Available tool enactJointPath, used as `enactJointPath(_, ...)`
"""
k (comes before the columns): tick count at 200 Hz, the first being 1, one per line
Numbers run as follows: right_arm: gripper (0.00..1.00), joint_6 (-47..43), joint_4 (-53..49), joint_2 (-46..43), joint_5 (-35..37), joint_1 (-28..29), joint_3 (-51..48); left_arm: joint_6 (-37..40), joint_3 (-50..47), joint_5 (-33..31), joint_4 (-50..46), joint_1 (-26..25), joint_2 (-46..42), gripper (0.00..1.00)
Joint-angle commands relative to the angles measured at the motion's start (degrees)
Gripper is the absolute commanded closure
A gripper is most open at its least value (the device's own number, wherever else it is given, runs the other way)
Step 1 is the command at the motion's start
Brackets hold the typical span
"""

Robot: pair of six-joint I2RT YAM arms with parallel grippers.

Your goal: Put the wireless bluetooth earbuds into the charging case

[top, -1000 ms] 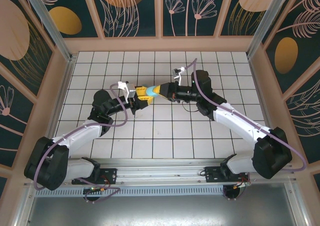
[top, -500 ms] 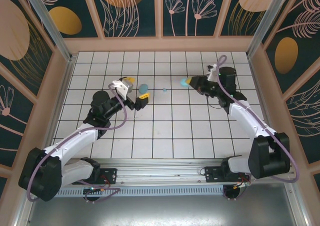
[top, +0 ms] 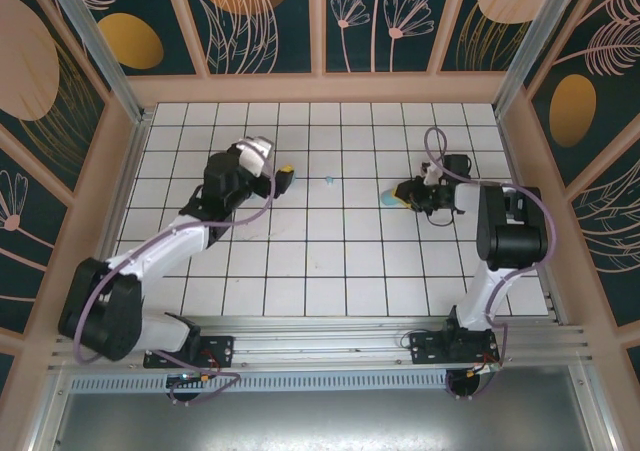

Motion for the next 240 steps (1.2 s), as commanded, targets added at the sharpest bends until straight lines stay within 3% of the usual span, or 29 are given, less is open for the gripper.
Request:
enactJointPath(1,0.77,-4.4,-4.6,2.2,3.7,0.1,0.3,2.4,6.7,6.0,-8.2,2.5,4.2,0.02)
enactJointPath(18,0.69,-5.6,-7.1,1.0,6.8,0.4,1.0,1.5,10.0,9.3,-10.5,4.2,7.6,0.01)
enactJointPath(52,0.47,-6.9,-13.5,-2.5,14.1,1.5,2.1,1.9,16.6,8.1,-17.5,4.8,15.2,0.03)
enactJointPath(86,0.37,-5.3,-19.9,-6.3,20.5,3.2,3.8,0.7,22.0,7.1,-22.1,5.2,21.8,0.08)
enactJointPath(146,0.33,-3.9,-21.8,-19.9,28.3,9.2,2.7,4.3,31.6,7.9,-31.2,5.6,32.0,0.10)
enactJointPath(184,0.33,-0.6,-18.7,-27.1,28.7,11.2,-0.5,2.8,35.0,6.3,-35.3,5.6,36.1,0.11)
enactJointPath(240,0.33,0.3,-17.3,-30.5,29.3,11.5,-1.2,1.7,37.2,7.5,-37.3,5.6,40.5,0.16)
